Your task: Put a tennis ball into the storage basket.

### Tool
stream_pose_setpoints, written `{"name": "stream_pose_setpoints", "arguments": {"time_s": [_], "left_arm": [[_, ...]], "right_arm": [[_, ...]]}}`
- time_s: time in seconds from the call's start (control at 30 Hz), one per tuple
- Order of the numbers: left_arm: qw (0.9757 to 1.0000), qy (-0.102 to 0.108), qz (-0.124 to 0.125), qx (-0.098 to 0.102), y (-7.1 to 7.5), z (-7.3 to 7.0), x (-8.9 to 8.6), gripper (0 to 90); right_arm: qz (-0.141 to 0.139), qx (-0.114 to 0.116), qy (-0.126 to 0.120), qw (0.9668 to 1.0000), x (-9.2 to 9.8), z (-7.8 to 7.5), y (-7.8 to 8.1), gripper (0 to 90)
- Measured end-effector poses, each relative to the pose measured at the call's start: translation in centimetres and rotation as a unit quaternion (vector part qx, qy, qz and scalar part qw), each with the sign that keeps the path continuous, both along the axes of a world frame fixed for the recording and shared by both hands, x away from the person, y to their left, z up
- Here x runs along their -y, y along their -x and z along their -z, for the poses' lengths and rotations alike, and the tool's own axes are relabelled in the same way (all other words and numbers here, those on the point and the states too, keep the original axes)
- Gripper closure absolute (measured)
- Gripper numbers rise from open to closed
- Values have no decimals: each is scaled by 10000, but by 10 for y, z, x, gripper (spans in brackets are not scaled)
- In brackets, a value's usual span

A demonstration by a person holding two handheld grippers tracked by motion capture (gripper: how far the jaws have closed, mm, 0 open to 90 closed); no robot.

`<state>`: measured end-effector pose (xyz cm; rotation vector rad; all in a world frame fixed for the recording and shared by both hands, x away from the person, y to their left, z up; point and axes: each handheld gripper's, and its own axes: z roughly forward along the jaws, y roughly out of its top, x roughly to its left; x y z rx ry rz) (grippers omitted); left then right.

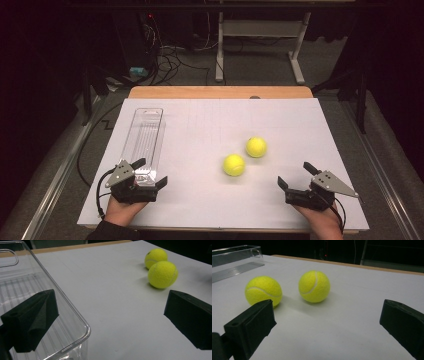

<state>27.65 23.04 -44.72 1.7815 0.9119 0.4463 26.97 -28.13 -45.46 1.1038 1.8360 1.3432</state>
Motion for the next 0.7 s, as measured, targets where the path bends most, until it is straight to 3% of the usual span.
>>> {"name": "stream_pose_setpoints", "arguments": {"time_s": [0.5,0.7], "left_arm": [[10000,79,13,-7,-1,-1,1,0],[9999,-87,112,-33,-3,-5,12,1]], "right_arm": [[4,-40,-59,10000,2,1,-1,1],[0,-34,-70,10000,2,1,-1,1]]}}
